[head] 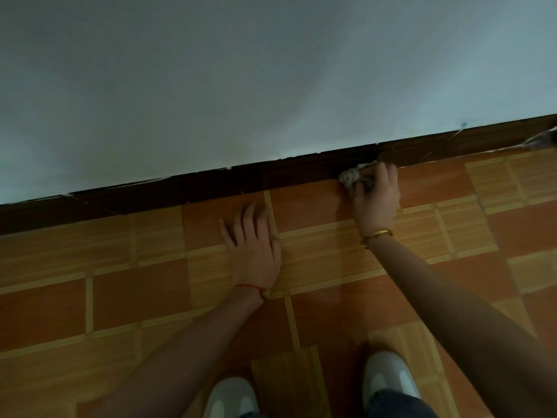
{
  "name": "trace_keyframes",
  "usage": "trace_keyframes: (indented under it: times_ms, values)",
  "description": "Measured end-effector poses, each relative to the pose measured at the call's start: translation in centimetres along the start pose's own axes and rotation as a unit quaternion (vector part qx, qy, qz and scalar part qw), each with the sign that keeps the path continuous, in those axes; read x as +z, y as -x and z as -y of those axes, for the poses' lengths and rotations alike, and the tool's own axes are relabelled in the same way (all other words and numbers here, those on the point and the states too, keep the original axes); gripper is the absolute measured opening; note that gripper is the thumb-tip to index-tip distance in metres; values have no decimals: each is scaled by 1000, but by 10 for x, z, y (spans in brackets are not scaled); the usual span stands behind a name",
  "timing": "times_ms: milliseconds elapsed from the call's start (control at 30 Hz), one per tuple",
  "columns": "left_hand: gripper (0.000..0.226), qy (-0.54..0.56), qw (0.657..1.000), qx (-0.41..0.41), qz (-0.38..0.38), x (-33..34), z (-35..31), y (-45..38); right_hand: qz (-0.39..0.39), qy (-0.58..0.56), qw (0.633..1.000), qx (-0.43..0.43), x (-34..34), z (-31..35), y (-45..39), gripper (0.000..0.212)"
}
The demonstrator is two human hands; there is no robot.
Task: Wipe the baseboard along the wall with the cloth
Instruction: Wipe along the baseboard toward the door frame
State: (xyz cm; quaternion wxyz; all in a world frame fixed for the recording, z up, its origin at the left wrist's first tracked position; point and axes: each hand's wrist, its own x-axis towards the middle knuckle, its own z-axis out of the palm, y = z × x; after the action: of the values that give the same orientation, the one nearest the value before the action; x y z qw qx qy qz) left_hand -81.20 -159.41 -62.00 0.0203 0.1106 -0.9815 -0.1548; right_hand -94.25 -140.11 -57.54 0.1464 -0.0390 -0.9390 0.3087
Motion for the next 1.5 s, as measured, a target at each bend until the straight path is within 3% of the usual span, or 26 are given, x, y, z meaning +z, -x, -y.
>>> trace_keyframes:
  times_ms: [367, 667, 900, 1033, 1267, 1500]
  values:
    - [53, -3, 1000, 7, -25, -1, -2, 0, 125, -23, 974, -189, 23, 33, 27, 29]
    - [50, 5, 998, 19, -60, 2, -1, 0, 43, 4, 997, -58, -14, -31, -13, 36]
    - [50, 9, 997, 18, -77, 3, -2, -1, 115, -39, 981, -150, 12, 12, 15, 32]
    - [49, 14, 997, 20, -77, 3, -1, -1, 103, -62, 984, -133, 4, 0, 7, 31]
    - [49, 7, 998, 18, -65, 2, -2, 0, 21, -8, 999, -25, -24, -42, -22, 32]
    - [50, 18, 998, 15, -58, 1, -2, 0, 81, -27, 993, -81, 4, 1, 10, 32]
